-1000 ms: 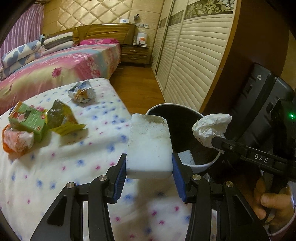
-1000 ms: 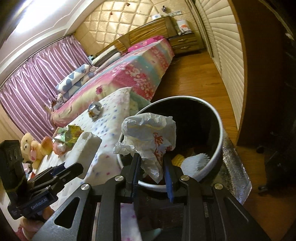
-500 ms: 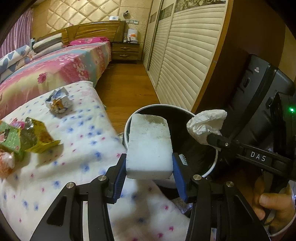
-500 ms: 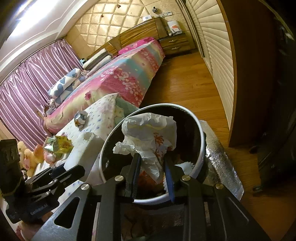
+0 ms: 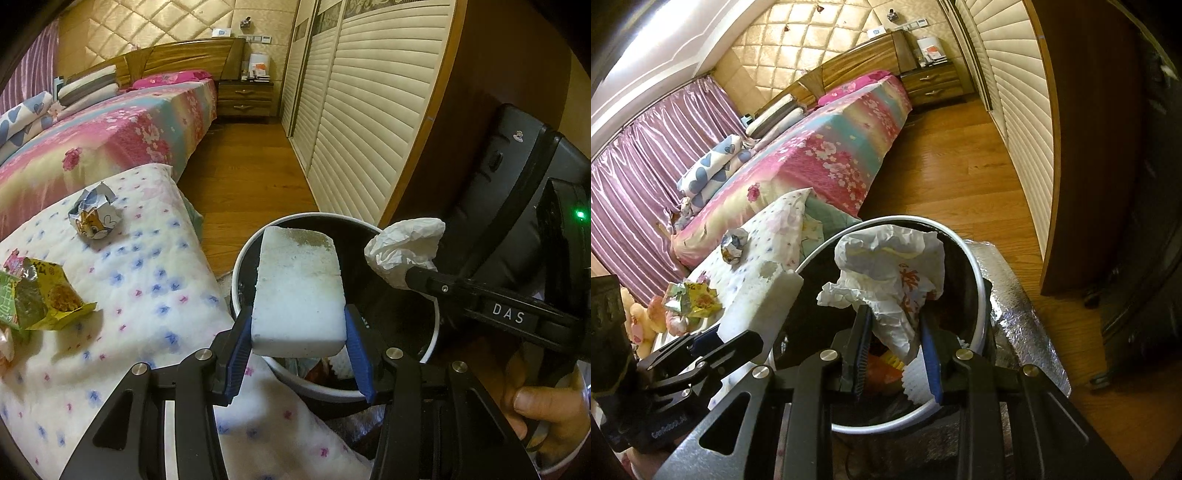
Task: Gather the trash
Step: 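Open both tools to drop the foam block and tissue into the bin, then move both tools back over the remaining trash on the bed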
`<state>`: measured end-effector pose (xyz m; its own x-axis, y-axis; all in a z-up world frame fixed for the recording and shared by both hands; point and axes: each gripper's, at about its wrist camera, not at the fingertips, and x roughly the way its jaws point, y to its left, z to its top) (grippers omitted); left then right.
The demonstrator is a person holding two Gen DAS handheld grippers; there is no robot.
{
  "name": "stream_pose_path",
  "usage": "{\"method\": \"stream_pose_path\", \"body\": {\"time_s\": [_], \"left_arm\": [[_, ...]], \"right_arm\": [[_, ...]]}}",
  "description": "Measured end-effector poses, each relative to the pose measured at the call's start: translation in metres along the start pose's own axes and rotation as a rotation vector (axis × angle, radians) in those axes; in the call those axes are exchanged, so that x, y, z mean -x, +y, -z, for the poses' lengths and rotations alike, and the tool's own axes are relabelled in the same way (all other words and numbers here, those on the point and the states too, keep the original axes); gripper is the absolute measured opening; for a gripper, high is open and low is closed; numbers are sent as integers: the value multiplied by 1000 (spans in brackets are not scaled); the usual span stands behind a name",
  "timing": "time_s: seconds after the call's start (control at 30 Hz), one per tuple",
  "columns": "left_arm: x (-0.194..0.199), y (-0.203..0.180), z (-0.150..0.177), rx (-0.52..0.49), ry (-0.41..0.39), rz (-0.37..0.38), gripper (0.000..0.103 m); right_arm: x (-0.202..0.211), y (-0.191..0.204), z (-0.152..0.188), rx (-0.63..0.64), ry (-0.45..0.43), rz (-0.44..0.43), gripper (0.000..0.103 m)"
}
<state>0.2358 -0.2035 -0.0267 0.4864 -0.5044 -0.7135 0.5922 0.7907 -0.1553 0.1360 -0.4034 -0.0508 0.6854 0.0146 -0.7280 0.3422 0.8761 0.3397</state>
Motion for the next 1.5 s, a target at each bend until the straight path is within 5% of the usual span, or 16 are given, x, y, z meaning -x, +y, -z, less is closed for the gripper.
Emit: {"method": "stream_pose_path", "body": {"time_s": [0.17, 0.3, 0.63, 1.5], "left_arm": [[-3, -3, -2, 1, 4, 0, 52], [2, -4, 1, 5, 1, -4, 64], [41, 27, 24, 90, -35, -13, 65], [150, 141, 102, 407, -89, -214, 66]], "right_arm": [[-3, -2, -2, -3, 7, 1, 31], [-2, -5, -3, -25, 5, 0, 45], [9, 1, 1, -45, -41, -25, 73], [-13, 134, 41, 209, 37, -183, 78]]}}
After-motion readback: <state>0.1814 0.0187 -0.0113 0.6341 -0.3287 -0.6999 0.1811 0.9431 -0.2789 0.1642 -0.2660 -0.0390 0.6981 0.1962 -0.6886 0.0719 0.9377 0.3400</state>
